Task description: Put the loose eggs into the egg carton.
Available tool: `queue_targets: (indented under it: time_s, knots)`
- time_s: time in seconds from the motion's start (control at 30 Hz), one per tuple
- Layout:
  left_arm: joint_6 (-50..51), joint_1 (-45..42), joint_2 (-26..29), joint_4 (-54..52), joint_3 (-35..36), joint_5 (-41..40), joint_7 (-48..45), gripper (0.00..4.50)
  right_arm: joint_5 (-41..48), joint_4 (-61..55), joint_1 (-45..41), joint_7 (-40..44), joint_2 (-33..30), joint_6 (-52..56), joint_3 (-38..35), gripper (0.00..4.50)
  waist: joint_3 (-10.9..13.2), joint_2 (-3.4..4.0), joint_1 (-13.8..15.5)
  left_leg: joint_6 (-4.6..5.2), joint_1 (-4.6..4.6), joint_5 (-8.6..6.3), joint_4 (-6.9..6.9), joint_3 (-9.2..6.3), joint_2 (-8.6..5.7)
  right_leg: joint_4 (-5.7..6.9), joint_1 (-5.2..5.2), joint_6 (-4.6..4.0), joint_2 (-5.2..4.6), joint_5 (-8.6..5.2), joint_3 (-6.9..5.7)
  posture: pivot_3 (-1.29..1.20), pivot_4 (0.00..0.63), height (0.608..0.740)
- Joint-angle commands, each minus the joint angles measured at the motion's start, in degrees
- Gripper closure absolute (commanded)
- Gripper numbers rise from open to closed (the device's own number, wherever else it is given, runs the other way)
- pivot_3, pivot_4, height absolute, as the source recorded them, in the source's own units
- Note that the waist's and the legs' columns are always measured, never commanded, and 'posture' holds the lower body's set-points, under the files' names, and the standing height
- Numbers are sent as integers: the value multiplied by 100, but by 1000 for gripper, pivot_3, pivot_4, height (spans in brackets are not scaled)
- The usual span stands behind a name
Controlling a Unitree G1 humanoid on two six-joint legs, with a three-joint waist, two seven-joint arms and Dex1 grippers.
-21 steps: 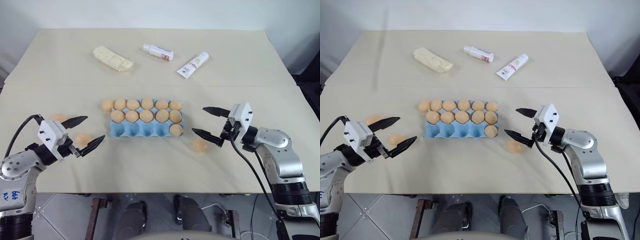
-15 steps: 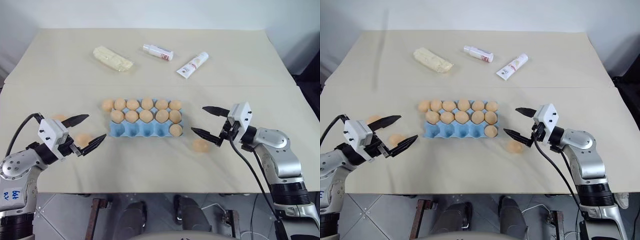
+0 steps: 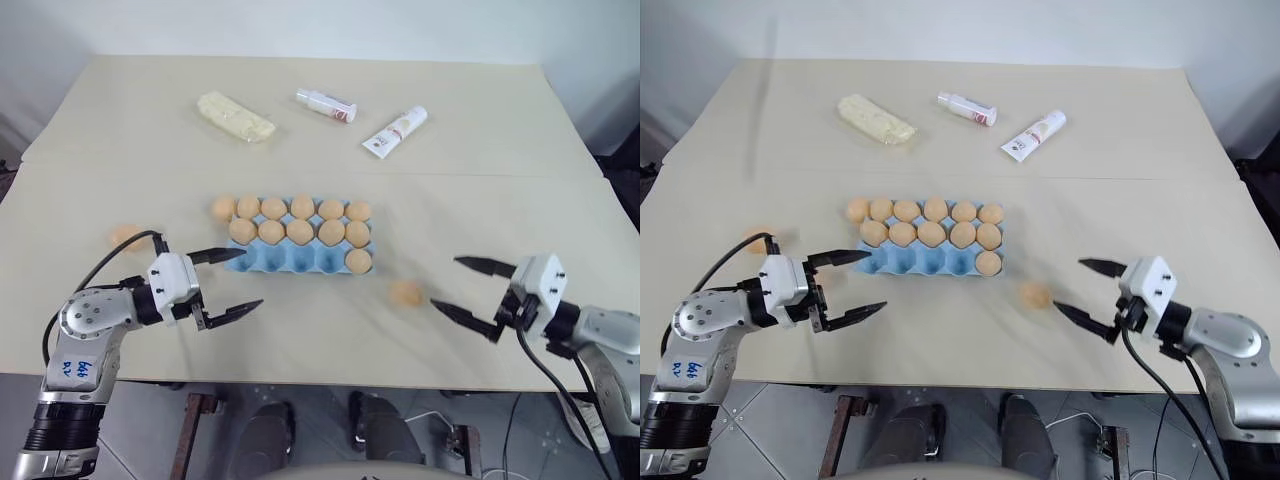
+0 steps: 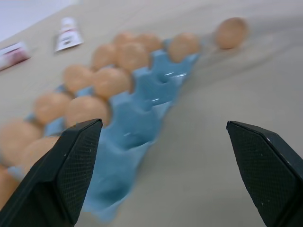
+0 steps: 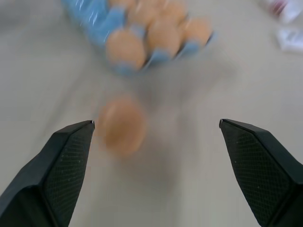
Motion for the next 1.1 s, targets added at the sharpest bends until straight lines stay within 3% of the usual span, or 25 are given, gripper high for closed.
queue_targets:
  time_s: [0.03,0.3,0.57,0.67,0.83,0.9,1.1]
  knots:
    - [-169,-53,19,-9,-176,-12,-297,0,-42,-177,168,112,-75,-234,-65,62,0,0,-8,0,4,0,3,3,0,5,1,0,0,0,4,0,150,740]
    - [-100,-2,27,-32,-77,-108,-240,0,-204,12,-584,-164,219,-25,604,62,0,0,6,5,20,10,17,6,4,20,11,-2,-1,10,6,0,150,740]
    - [-51,356,86,-301,175,-102,-33,0,-633,1054,-1565,-173,525,-58,1396,62,0,0,7,5,2,6,16,0,3,8,0,-3,-3,9,0,0,150,740]
    - [-19,498,94,-417,306,-113,109,0,-668,1394,-1781,-124,660,-185,1469,660,0,0,4,5,2,6,16,0,3,9,-1,-3,-3,9,0,0,150,740]
    - [23,584,90,-493,391,-93,228,0,-654,1450,-1880,79,709,-319,1585,2436,0,0,6,5,2,6,16,0,3,11,-1,-3,-3,9,-1,0,150,740]
    - [39,606,84,-512,429,-93,284,0,-678,1422,-1909,117,698,-359,1634,2850,0,0,5,5,2,6,17,1,3,13,-1,-2,-3,9,0,0,150,740]
    - [235,764,73,-555,844,-216,614,0,-60,466,-2466,-14,1023,562,1773,2885,0,0,-82,4,2,7,17,2,5,20,-6,-2,-1,9,2,0,150,740]
